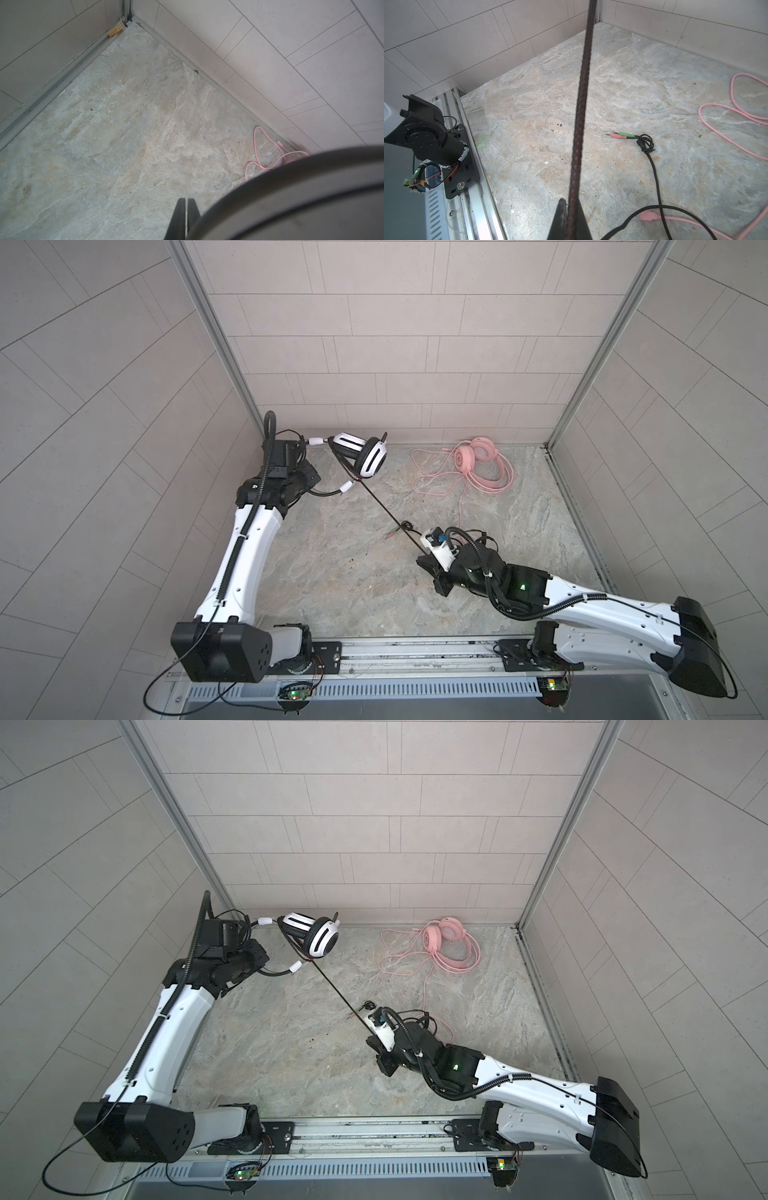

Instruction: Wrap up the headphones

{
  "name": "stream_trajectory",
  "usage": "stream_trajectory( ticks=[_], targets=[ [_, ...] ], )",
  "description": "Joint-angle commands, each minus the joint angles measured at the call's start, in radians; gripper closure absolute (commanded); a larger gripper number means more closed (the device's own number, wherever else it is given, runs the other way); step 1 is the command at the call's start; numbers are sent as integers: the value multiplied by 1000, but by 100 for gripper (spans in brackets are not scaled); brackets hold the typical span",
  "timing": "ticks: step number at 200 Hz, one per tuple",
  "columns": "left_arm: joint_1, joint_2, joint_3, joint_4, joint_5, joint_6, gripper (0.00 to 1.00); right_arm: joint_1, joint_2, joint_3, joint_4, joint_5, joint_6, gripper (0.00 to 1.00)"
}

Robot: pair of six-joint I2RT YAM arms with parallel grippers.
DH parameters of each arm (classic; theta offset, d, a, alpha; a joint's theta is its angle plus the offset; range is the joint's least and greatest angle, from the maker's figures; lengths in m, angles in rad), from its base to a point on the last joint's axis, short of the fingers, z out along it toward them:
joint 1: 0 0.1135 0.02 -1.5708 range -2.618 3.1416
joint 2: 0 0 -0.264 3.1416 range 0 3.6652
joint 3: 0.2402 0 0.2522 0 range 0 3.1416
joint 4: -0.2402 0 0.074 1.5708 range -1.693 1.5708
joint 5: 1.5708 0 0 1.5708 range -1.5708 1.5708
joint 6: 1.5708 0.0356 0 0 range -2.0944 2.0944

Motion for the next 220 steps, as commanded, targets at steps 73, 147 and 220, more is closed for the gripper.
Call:
stream_trajectory(
  ticks=[73,147,220],
  targets=[
    [-228,12,-32,114,-361,204,100,66,35,299,-396,138,-149,98],
    [-469,87,-17,-29,-431,590,100,44,50,494,-484,316,-327,95],
    [-577,34,-79,-61,-270,731,100,-116,100,615,-429,201,-358,96]
  ],
)
